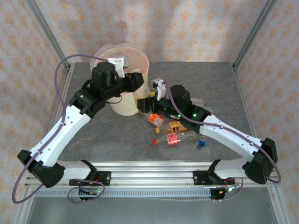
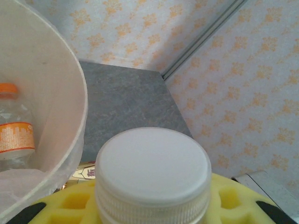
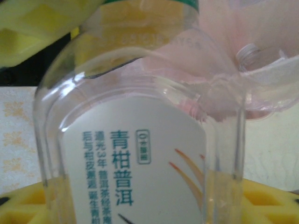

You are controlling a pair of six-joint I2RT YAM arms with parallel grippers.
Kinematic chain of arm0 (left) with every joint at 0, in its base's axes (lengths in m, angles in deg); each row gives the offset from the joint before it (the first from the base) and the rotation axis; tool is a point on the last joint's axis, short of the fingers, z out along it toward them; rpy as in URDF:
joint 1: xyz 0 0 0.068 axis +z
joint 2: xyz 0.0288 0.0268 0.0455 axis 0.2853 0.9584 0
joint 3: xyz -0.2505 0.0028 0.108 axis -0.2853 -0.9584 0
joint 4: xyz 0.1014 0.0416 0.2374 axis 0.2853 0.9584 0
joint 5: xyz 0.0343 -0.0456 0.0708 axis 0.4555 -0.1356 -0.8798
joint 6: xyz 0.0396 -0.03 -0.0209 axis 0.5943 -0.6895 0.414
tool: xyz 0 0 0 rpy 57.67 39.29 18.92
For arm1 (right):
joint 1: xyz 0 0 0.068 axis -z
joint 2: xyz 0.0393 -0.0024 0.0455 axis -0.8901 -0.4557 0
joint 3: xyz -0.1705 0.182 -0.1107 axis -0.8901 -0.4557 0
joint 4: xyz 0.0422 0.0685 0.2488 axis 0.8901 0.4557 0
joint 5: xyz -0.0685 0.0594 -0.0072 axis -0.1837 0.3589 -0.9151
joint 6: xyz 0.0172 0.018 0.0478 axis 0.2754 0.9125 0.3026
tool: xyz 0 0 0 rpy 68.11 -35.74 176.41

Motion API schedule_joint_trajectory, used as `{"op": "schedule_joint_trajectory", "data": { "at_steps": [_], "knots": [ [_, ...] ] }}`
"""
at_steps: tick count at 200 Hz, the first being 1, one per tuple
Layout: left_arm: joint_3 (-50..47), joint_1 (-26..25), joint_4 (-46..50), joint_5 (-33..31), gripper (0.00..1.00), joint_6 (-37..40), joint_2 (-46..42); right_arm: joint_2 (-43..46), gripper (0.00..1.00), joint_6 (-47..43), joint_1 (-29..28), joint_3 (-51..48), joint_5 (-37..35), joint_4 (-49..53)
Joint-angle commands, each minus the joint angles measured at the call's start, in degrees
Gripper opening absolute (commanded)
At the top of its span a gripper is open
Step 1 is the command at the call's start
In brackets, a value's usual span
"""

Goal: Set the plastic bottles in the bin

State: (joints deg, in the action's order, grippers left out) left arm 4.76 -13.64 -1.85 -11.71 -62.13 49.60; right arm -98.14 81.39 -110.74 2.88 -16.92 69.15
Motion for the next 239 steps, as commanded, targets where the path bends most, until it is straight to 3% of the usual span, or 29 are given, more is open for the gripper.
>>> {"op": "schedule_joint_trajectory", "data": {
  "at_steps": [1, 27, 48, 63, 98, 117, 168, 239],
  "knots": [
    [1.1, 1.0, -2.6, -1.3, 0.19, 1.6, -2.0, 2.2, 0.81, 0.3, -0.3, 2.4, -3.4, 1.9],
    [3.5, 2.7, -3.5, -3.2, 0.17, 4.7, -2.1, 4.7, 1.00, 2.2, -0.3, 3.5, -12.1, 9.1],
    [6.0, 4.6, -4.2, -5.2, 0.16, 7.0, -1.9, 8.1, 0.99, 3.8, -0.3, 2.9, -17.7, 13.6],
    [8.1, 5.9, -4.3, -8.5, 0.16, 9.5, -1.5, 10.3, 0.99, 6.2, -0.4, 3.1, -25.3, 18.9],
    [11.7, 9.2, -7.7, -14.6, 0.16, 15.4, 0.6, 12.7, 0.99, 14.5, -0.2, 7.4, -47.5, 39.8],
    [13.7, 10.2, -9.4, -18.7, 0.16, 18.9, 3.1, 14.0, 0.99, 20.0, 1.2, 9.2, -53.4, 49.9],
    [16.6, 11.1, -13.3, -25.1, 0.16, 27.1, 10.6, 22.2, 0.99, 26.5, 10.0, 5.5, -52.5, 59.8],
    [13.5, 11.5, -18.3, -21.7, 0.19, 26.6, 16.3, 25.5, 0.99, 27.7, 18.1, -1.4, -46.4, 63.7]
  ]
}}
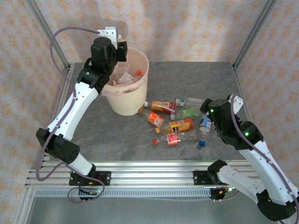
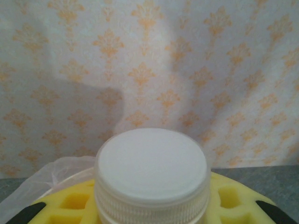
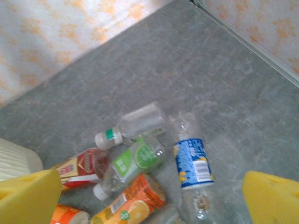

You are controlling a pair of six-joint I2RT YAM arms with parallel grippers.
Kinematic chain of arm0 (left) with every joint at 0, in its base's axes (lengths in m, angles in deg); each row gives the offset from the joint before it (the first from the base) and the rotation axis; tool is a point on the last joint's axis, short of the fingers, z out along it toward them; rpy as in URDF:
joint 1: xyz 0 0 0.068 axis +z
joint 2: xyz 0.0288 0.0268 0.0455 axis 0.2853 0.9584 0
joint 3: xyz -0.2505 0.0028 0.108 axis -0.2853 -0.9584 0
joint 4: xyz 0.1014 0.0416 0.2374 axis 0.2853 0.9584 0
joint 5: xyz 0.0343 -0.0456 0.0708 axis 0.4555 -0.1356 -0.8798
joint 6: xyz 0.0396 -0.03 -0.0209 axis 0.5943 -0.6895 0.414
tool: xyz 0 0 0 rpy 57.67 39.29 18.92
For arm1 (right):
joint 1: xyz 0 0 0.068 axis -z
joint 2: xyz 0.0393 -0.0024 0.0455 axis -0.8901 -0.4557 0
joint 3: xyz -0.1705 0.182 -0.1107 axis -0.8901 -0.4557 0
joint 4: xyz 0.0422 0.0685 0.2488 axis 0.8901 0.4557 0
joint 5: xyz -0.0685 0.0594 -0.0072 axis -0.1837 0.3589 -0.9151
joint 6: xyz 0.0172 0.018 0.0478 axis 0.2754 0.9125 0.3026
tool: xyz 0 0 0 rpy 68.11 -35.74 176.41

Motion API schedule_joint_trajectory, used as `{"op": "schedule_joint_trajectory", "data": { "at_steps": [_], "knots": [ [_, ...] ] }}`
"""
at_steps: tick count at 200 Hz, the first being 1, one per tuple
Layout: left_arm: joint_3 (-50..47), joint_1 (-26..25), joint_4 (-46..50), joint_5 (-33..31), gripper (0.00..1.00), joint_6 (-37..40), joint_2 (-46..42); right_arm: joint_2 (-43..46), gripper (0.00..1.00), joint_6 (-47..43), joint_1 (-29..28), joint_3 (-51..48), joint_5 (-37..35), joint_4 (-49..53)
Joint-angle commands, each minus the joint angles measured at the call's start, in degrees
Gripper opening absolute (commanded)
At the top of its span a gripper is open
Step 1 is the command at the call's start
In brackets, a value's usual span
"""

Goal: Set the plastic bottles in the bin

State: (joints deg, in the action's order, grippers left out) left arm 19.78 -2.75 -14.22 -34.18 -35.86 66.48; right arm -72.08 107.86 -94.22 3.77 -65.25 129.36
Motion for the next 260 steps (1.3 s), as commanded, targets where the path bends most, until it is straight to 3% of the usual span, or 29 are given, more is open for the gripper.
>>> {"op": "schedule_joint_trajectory", "data": {
  "at_steps": [1, 104, 151, 177, 260],
  "knots": [
    [-1.6, 0.6, -6.0, 0.9, 0.19, 0.3, -0.6, -0.6, 0.99, 1.2, 1.6, -2.4, 1.9, 3.4],
    [-10.0, 0.6, -15.3, 1.8, 0.30, -2.9, 4.6, -3.2, 0.99, 0.1, 13.6, -16.4, 19.6, -4.7],
    [-7.9, 0.6, -13.8, 2.5, 0.63, -4.3, 7.8, -4.0, 0.99, 0.2, 15.6, -20.4, 22.0, -6.6],
    [-6.0, 0.6, -12.3, 2.0, 0.72, -4.5, 8.9, -4.4, 0.98, 0.1, 15.8, -21.3, 22.0, -6.8],
    [-1.5, 1.3, -5.5, -4.4, 0.76, -4.0, 6.7, -6.2, 0.93, 0.0, 15.9, -22.4, 22.8, -8.2]
  ]
}}
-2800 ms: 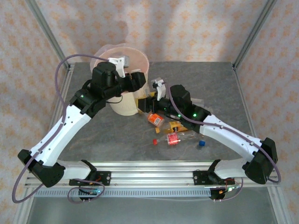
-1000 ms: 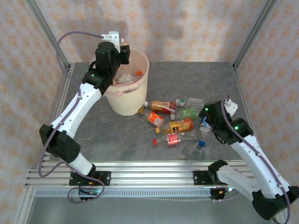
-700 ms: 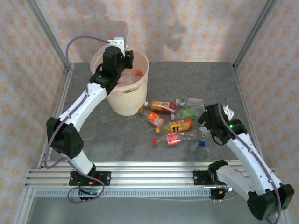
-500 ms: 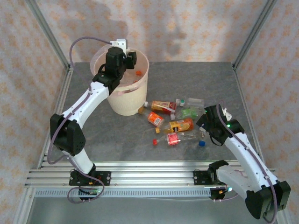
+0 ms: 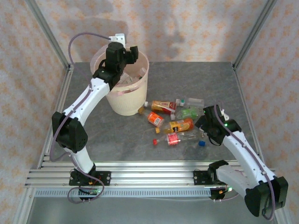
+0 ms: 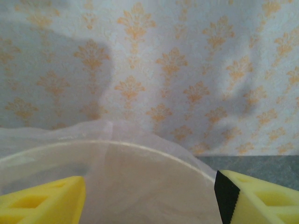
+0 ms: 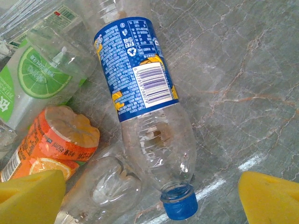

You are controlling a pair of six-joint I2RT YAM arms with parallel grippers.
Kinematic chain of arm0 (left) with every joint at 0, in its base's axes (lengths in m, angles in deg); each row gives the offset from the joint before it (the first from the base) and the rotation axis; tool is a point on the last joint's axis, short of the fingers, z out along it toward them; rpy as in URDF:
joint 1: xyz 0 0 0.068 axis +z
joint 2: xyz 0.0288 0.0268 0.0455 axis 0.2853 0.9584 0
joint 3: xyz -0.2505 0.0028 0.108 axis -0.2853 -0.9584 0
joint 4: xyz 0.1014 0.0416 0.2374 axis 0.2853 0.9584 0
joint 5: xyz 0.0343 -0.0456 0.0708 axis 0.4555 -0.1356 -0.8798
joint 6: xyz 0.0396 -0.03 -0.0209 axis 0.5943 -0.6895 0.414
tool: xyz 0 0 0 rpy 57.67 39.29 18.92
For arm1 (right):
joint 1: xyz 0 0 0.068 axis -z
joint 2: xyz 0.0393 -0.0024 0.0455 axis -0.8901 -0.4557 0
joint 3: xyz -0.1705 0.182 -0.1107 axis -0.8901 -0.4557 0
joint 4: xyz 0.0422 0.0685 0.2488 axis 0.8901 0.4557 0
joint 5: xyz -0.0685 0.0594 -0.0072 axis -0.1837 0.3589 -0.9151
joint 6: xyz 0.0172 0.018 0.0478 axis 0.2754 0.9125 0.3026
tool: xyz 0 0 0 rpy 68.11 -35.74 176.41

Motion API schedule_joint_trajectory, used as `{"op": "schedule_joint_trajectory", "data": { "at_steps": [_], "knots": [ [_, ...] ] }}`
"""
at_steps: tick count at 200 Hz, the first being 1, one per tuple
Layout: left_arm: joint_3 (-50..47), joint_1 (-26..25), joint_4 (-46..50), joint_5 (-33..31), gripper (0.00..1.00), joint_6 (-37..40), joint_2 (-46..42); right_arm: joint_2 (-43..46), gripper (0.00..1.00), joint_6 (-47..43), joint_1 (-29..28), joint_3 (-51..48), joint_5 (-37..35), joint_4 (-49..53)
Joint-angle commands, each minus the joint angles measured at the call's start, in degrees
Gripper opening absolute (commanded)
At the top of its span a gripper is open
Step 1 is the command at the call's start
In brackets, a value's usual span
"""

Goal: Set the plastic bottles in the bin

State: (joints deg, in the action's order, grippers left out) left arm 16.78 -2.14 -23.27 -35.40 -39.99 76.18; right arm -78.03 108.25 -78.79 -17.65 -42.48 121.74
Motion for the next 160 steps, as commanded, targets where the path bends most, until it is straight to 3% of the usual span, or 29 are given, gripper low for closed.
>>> {"op": "schedule_joint_trajectory", "data": {
  "at_steps": [1, 44, 96, 160],
  "knots": [
    [1.5, 0.7, 3.7, -3.2, 0.77, 0.1, -3.1, -0.3, 0.93, -0.4, 0.5, -1.0, 0.0, -0.6],
    [2.2, 0.8, 9.4, -4.9, 1.00, -2.9, -8.4, -1.2, 0.90, -0.4, 0.5, -1.7, 0.1, -1.1],
    [2.8, 0.8, 18.7, -5.0, 1.00, -8.2, -15.2, -4.2, 0.90, -1.3, 1.7, -3.0, -0.4, -3.0],
    [-12.1, 0.8, 16.2, 1.0, 1.00, -17.5, -29.7, -12.1, 0.95, -8.5, 10.5, -1.2, 6.9, -8.9]
  ]
}}
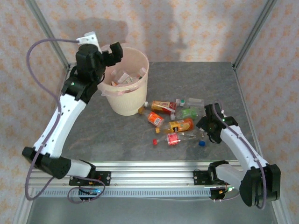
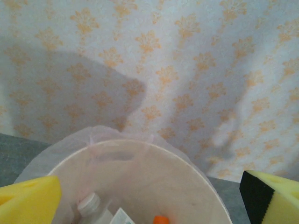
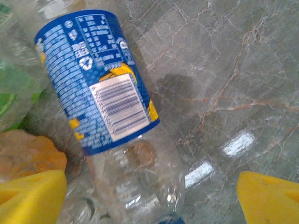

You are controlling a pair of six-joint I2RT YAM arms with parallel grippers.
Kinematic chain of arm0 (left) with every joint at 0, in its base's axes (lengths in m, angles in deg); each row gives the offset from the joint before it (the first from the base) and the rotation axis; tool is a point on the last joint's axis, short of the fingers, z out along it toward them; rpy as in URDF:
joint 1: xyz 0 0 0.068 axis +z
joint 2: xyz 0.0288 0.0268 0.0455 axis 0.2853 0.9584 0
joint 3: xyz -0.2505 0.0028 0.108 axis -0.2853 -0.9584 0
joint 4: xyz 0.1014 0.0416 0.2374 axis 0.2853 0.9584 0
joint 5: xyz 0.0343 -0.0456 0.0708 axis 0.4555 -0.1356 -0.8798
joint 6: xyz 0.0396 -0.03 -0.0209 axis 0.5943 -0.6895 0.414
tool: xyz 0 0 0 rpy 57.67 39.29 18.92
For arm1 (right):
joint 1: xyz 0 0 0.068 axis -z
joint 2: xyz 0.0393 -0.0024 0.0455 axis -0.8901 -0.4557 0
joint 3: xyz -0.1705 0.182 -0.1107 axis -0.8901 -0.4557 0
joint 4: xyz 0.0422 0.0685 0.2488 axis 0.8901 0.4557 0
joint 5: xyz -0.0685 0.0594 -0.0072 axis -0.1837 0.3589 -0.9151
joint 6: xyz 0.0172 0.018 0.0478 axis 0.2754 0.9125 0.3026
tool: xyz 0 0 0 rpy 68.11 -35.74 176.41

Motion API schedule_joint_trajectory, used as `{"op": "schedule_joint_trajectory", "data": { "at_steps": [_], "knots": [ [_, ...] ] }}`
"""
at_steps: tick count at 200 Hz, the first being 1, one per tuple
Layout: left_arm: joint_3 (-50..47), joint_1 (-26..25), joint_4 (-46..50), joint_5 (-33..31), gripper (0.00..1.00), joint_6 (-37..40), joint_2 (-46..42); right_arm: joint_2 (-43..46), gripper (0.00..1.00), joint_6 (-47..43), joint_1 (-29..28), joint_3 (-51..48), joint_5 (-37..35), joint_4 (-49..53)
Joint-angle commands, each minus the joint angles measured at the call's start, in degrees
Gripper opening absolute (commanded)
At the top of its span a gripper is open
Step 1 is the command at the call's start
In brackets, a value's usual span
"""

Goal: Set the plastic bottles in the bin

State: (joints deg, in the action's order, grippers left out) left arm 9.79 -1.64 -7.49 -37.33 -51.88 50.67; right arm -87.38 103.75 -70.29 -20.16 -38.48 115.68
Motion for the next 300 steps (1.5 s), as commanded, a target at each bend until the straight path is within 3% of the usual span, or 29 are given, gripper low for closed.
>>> {"op": "schedule_joint_trajectory", "data": {
  "at_steps": [1, 73, 195, 254, 300],
  "knots": [
    [-5.4, 0.3, 0.3, 3.0, 1.00, -5.8, -4.4, -2.9, 0.95, -4.1, 2.1, 1.4, 3.0, -2.9],
    [-15.5, 0.3, 0.6, 2.1, 1.00, -11.3, -13.6, -13.9, 0.96, -7.4, 4.9, 3.9, 5.7, -6.9],
    [-13.2, 0.3, 2.4, 5.5, 1.00, -11.6, -11.5, -22.6, 0.86, -7.4, 7.9, 3.3, 6.0, -11.0],
    [-12.8, 0.3, 2.9, 5.4, 1.00, -11.4, -11.5, -19.2, 0.62, -7.5, 7.9, 2.9, 4.1, -9.6],
    [-12.9, 0.3, 2.8, 5.8, 1.00, -11.8, -11.2, -9.3, 0.58, -10.0, 7.9, 5.4, 0.9, -3.2]
  ]
}}
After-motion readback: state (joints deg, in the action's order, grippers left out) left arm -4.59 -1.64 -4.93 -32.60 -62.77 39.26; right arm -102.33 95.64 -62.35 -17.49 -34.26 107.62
